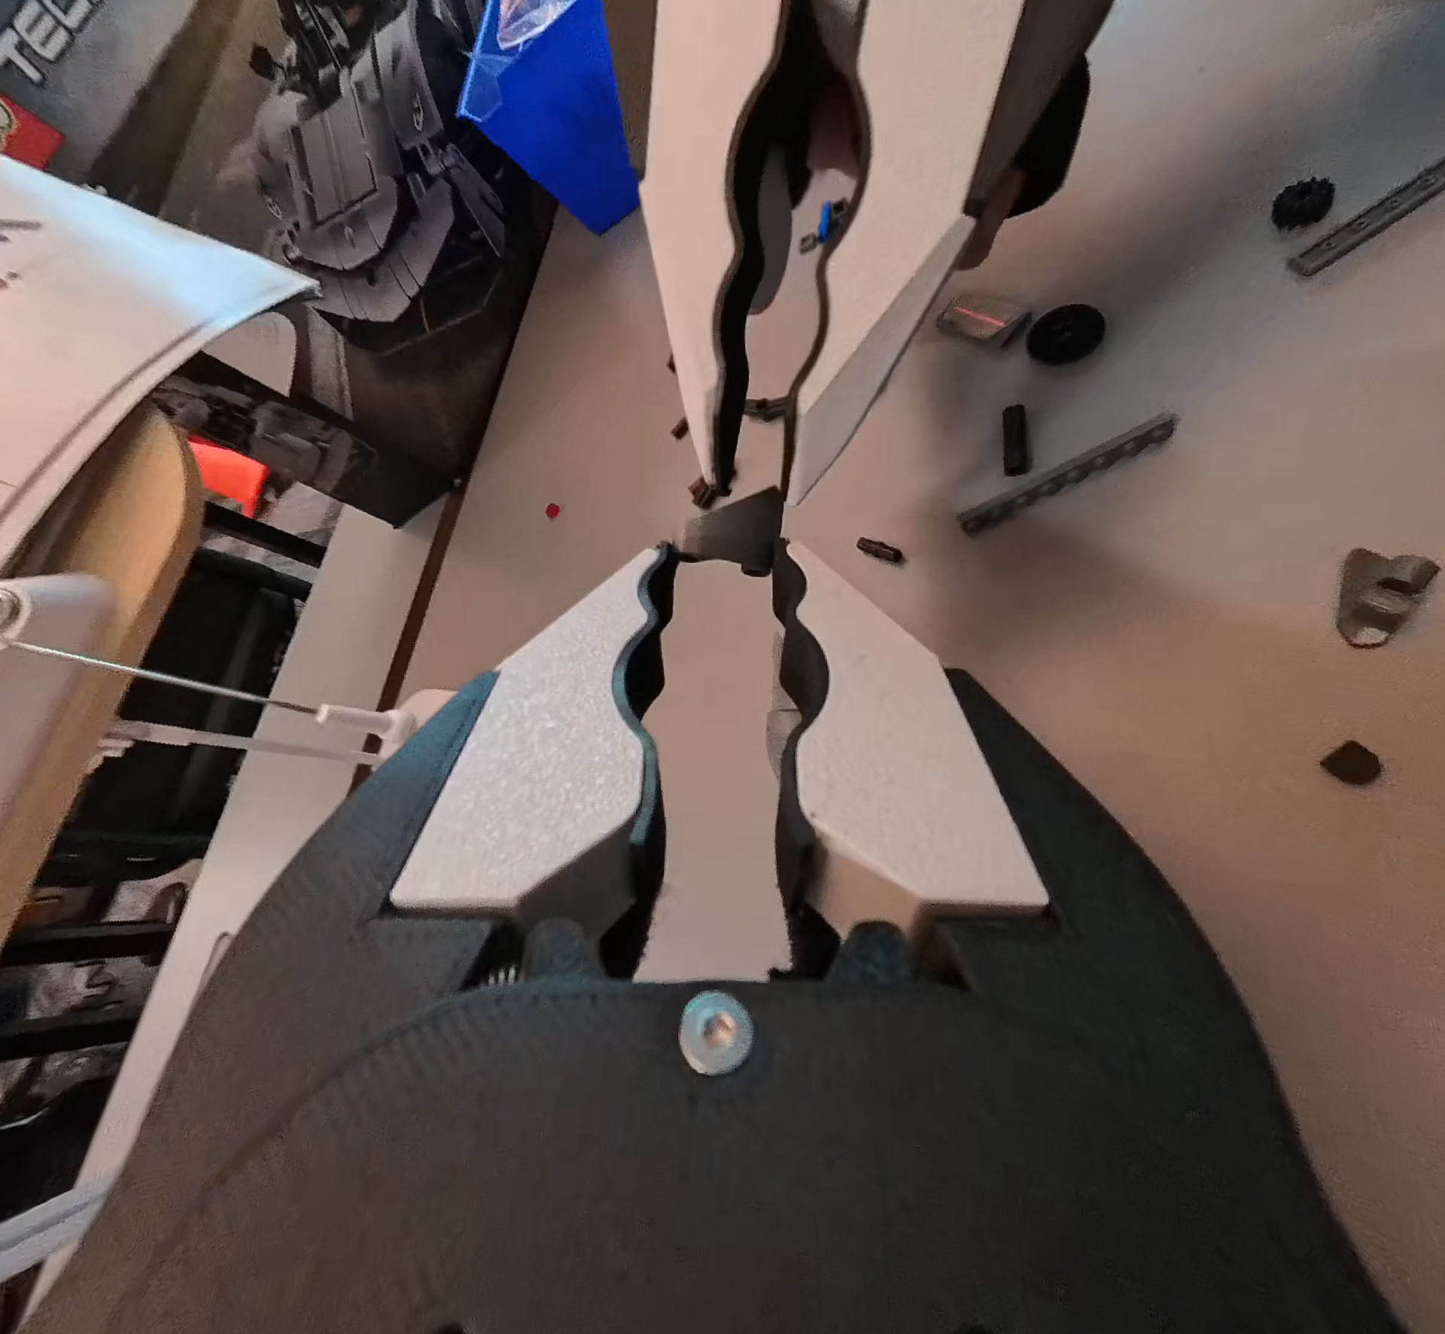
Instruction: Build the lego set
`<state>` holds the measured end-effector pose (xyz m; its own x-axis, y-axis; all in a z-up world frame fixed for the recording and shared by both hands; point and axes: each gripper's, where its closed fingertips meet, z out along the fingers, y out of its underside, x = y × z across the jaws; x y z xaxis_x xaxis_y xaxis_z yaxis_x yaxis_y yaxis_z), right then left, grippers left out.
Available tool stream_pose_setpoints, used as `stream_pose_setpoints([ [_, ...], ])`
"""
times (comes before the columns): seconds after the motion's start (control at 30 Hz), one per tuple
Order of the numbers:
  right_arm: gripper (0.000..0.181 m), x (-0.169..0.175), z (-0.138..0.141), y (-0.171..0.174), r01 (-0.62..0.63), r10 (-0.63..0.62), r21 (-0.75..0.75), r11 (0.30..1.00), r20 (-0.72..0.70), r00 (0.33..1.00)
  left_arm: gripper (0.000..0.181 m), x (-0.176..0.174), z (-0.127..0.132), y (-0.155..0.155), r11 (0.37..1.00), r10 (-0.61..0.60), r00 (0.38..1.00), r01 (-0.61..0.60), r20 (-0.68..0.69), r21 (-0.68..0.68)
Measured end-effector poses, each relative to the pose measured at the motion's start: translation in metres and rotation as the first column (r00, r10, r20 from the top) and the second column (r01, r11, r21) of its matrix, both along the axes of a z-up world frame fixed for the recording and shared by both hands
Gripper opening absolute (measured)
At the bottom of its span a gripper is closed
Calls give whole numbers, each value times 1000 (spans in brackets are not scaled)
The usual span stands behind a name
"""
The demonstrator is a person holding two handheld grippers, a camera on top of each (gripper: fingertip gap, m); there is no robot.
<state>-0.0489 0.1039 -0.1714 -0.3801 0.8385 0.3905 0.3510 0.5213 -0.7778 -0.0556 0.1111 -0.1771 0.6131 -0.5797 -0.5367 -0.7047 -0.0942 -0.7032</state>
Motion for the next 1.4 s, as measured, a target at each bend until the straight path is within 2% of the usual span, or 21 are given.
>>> stream_pose_setpoints([
  [0.1,10,-1,-3,0,6,-7,84,996,7,1000,23,0,-3,0,1000,2,1000,-1,20,-27],
  [0.33,8,-2,-9,-2,-3,-2,167,986,26,1000,23,0,-6,0,998,5,999,-2,54,-62],
  [0.83,6,-1,-13,-4,-15,8,127,992,51,999,22,0,-13,-1,992,0,995,13,103,-122],
  [1.4,1,4,-32,-12,-59,57,12,998,140,989,25,-6,-37,-12,976,-16,999,26,47,-214],
])
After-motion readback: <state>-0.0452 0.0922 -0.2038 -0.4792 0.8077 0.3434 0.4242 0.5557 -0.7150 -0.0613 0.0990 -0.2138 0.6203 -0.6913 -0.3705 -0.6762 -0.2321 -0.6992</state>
